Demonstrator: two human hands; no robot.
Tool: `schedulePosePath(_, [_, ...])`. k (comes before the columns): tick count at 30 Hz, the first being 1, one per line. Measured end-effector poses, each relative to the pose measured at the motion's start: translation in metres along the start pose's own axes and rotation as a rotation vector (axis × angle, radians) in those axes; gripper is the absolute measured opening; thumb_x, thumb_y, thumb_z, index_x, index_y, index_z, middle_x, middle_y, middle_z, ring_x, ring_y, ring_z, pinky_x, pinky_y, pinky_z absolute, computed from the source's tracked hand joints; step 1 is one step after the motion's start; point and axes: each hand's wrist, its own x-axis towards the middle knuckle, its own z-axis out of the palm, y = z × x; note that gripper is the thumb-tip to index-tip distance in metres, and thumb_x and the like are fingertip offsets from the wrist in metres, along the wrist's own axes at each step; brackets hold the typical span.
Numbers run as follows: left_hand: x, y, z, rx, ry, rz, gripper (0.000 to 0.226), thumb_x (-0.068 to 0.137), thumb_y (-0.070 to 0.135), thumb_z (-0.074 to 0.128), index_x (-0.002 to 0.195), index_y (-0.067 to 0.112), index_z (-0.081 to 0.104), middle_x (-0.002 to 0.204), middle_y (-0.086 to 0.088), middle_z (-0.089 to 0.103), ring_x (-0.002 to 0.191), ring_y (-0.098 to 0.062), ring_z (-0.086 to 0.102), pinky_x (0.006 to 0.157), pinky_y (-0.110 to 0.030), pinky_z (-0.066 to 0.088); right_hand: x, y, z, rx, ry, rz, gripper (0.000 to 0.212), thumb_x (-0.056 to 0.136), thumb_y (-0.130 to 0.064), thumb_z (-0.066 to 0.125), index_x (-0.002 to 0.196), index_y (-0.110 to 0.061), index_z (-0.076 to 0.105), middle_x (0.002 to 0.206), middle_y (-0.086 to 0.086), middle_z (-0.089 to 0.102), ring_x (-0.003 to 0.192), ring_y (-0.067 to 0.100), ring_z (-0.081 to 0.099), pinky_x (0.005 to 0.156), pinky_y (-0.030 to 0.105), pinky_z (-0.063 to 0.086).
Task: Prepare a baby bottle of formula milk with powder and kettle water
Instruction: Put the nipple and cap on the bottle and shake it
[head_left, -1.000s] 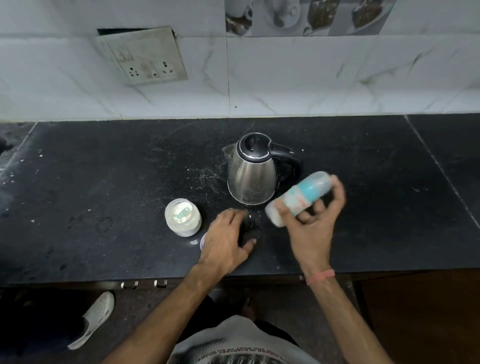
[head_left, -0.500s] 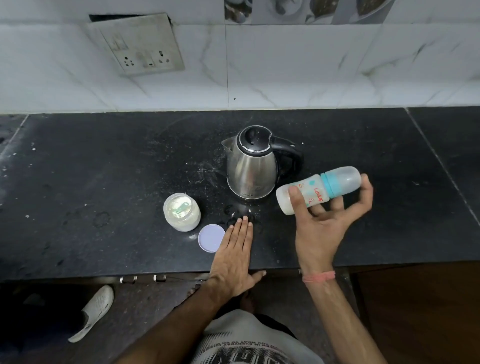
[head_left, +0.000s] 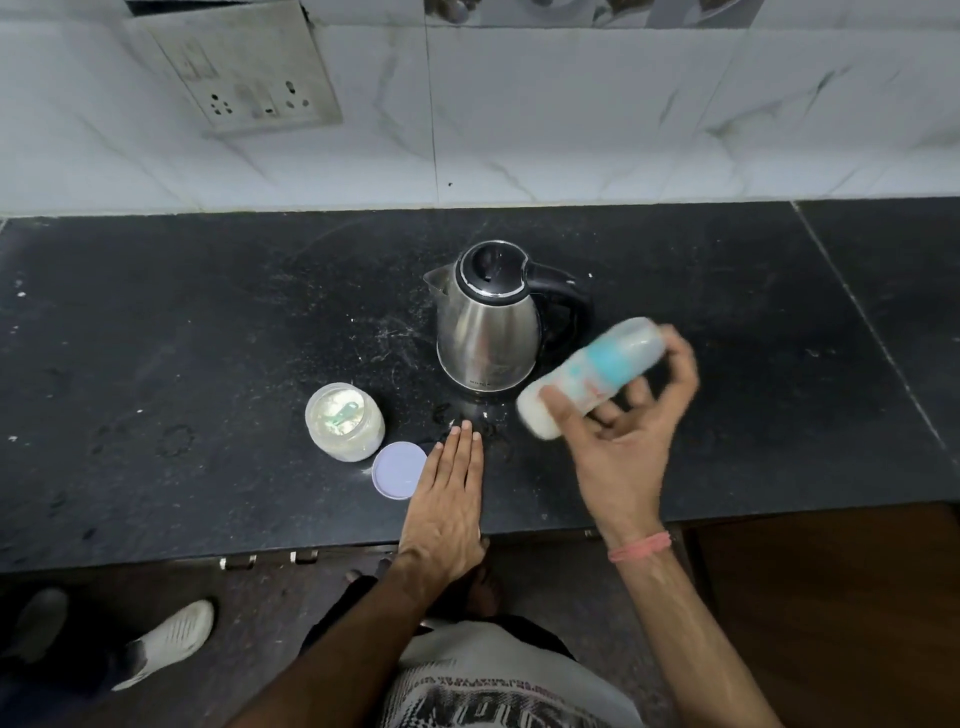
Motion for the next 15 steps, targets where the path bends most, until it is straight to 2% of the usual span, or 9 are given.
schedulePosePath(2, [-0.001,0.0,-0.003,0.002,-0.023,-0.005,0.143,0.089,0.062,0.067,0.172,-0.008,-0.026,0.183,-0.031,-0.03,0.177,-0.043,-0.016,0.143,-0.056,0.001,-0.001,0.001,0.005,0.058,0.177,-0.033,0.114,0.089,0.001,0.094,0.17,-0.029,0.02,0.15,0.005,0.068,0.131,0.031,0.075,0.1,0.043,0.067])
schedulePosePath(3, [-0.001,0.001,-0.004,-0.002,-0.028,-0.008,0.142,0.089,0.061,0.066,0.172,-0.008,-0.027,0.183,-0.03,-0.03,0.177,-0.043,-0.016,0.143,-0.056,0.001,-0.003,0.002,0.007,0.059,0.203,-0.017,0.114,0.089,-0.001,0.095,0.17,-0.03,0.02,0.15,0.009,0.067,0.131,0.031,0.075,0.1,0.043,0.067])
schedulePosePath(6, [-0.002,0.003,-0.008,-0.03,-0.04,-0.05,0.139,0.088,0.058,0.063,0.171,-0.008,-0.027,0.181,-0.03,-0.034,0.176,-0.042,-0.018,0.143,-0.055,0.0,-0.014,0.004,0.009,0.027,-0.015,0.097,0.115,0.082,-0.003,0.095,0.169,-0.035,0.026,0.145,0.014,0.07,0.127,0.032,0.077,0.1,0.044,0.067])
schedulePosePath(7, [-0.002,0.004,-0.01,-0.041,-0.04,-0.073,0.138,0.087,0.056,0.063,0.171,-0.008,-0.027,0.181,-0.03,-0.036,0.176,-0.041,-0.019,0.143,-0.055,0.0,-0.016,0.003,0.008,0.034,-0.031,0.105,0.114,0.081,-0.003,0.095,0.168,-0.036,0.029,0.146,0.013,0.071,0.127,0.033,0.077,0.099,0.044,0.067])
schedulePosePath(10, [0.001,0.006,-0.012,-0.046,-0.029,-0.1,0.138,0.086,0.054,0.064,0.172,-0.008,-0.024,0.181,-0.03,-0.034,0.176,-0.041,-0.017,0.143,-0.055,0.0,-0.015,0.006,0.009,0.078,0.181,0.076,0.112,0.086,0.003,0.094,0.168,-0.032,0.025,0.149,0.013,0.067,0.128,0.032,0.077,0.101,0.051,0.067])
schedulePosePath(11, [0.0,0.006,-0.013,-0.051,-0.033,-0.093,0.139,0.085,0.055,0.065,0.173,-0.008,-0.022,0.182,-0.031,-0.032,0.177,-0.041,-0.016,0.143,-0.055,0.001,-0.016,0.009,0.01,0.055,0.196,0.083,0.112,0.088,0.005,0.092,0.168,-0.031,0.023,0.149,0.012,0.067,0.127,0.03,0.077,0.101,0.05,0.067])
schedulePosePath(13, [-0.001,0.005,-0.011,-0.059,-0.023,-0.085,0.141,0.083,0.058,0.065,0.175,-0.007,-0.018,0.184,-0.03,-0.028,0.177,-0.042,-0.014,0.143,-0.056,0.002,-0.019,0.01,0.011,-0.01,0.036,0.136,0.113,0.086,0.009,0.091,0.169,-0.03,0.025,0.144,0.01,0.071,0.122,0.027,0.079,0.098,0.042,0.068])
schedulePosePath(15, [0.0,0.003,-0.008,-0.052,-0.005,-0.083,0.143,0.082,0.064,0.066,0.176,-0.006,-0.017,0.184,-0.03,-0.026,0.177,-0.042,-0.013,0.142,-0.056,0.004,-0.024,0.005,0.008,-0.017,-0.128,0.148,0.112,0.085,0.01,0.091,0.168,-0.031,0.028,0.144,0.005,0.074,0.122,0.03,0.079,0.098,0.043,0.068])
